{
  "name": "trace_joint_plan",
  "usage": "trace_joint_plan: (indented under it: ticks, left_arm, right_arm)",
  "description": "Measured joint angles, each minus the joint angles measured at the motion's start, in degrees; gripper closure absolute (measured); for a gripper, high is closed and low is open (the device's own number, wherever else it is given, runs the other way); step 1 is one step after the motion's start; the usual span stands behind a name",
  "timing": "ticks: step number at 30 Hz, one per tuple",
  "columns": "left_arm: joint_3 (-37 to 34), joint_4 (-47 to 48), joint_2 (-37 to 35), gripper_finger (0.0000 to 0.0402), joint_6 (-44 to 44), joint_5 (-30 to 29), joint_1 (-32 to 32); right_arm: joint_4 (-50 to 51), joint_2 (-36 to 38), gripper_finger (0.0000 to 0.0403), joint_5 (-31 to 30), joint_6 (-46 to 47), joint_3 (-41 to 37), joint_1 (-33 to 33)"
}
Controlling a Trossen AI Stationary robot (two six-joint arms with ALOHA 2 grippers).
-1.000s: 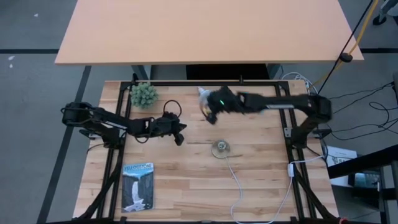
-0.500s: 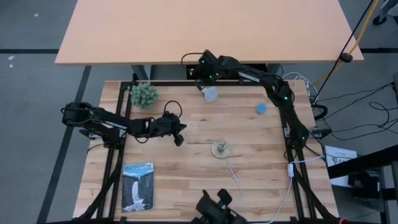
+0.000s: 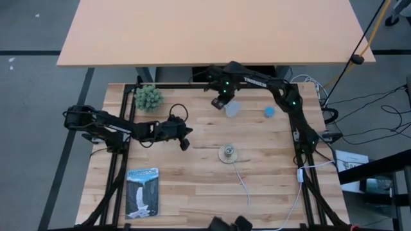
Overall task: Screw lightbulb
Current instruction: Insert the lightbulb into the lamp
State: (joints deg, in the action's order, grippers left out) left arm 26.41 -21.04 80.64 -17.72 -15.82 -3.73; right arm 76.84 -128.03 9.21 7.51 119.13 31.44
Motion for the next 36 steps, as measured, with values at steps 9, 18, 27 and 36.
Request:
trace_joint_plan:
  ticks: [9, 18, 27, 36]
  left_arm:
    - [0.0, 0.1, 0.0, 0.0401, -1.5, 0.3, 0.2]
    - [0.0, 0.0, 0.0, 0.0401, -1.9, 0.5, 0.9]
    - [0.0, -0.3, 0.0, 0.0401, -1.7, 0.5, 0.9]
    - [0.0, -0.3, 0.0, 0.0401, -1.5, 0.4, 0.2]
  right_arm:
    - [2.2, 16.0, 0.0403, -4.8, -0.1, 0.2, -4.2]
    - [-2.2, 19.0, 0.0390, -6.9, 0.2, 0.2, -1.4]
    - [-5.6, 9.5, 0.0294, -5.6, -3.7, 0.1, -1.5]
    - [-0.9, -2.0, 0.0193, -6.7, -7.0, 0.1, -0.7]
